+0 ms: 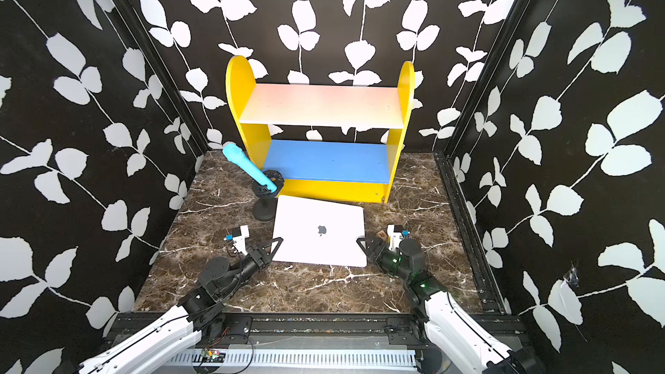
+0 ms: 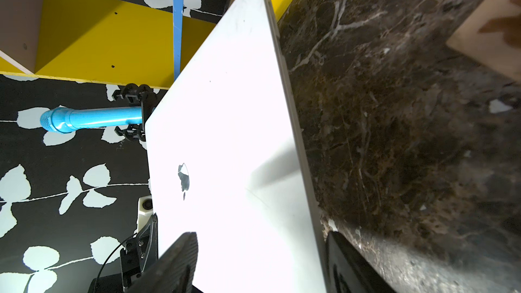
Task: Close the laptop lid and set it aside
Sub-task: Place the laptop on the shelf.
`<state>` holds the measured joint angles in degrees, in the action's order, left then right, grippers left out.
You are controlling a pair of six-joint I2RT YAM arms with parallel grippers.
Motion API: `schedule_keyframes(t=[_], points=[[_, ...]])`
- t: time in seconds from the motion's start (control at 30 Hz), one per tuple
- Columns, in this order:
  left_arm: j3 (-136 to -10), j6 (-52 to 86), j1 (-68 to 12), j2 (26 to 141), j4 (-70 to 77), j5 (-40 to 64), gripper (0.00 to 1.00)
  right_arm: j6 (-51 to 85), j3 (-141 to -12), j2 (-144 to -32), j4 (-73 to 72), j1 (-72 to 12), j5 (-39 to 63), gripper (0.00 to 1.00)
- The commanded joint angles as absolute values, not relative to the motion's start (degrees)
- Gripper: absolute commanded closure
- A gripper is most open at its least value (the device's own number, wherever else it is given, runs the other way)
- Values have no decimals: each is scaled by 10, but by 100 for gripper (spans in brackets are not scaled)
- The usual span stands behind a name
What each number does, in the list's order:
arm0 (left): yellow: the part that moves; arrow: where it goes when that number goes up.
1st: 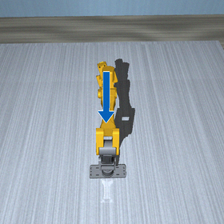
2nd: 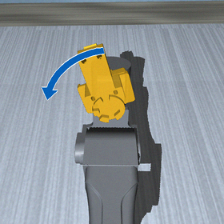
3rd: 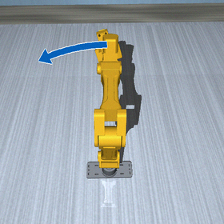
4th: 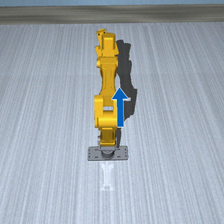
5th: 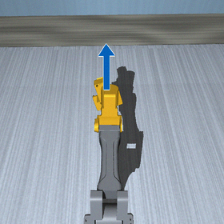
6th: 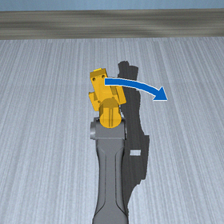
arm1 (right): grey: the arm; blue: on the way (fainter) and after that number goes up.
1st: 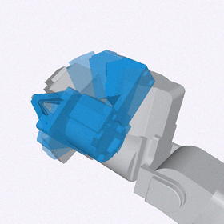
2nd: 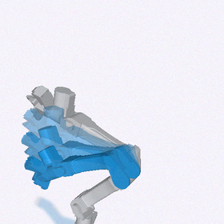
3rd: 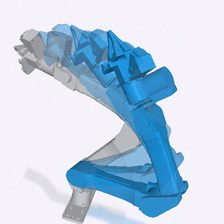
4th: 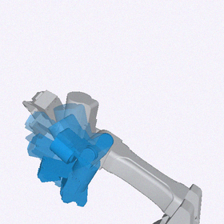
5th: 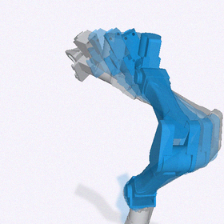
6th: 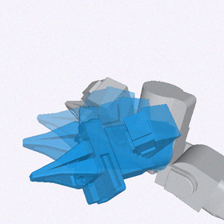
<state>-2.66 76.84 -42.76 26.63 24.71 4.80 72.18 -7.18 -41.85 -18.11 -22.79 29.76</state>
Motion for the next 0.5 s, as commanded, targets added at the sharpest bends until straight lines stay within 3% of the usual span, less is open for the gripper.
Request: schedule_keyframes(t=[0.0, 0.47], points=[[-47, 794, -451, 270, 326, 125, 100, 717, -105, -420, -279, -237, 419, 27], [-35, 806, -450, 252, 352, 104, 100, 670, -107, -411, -171, -145, 445, 24]])
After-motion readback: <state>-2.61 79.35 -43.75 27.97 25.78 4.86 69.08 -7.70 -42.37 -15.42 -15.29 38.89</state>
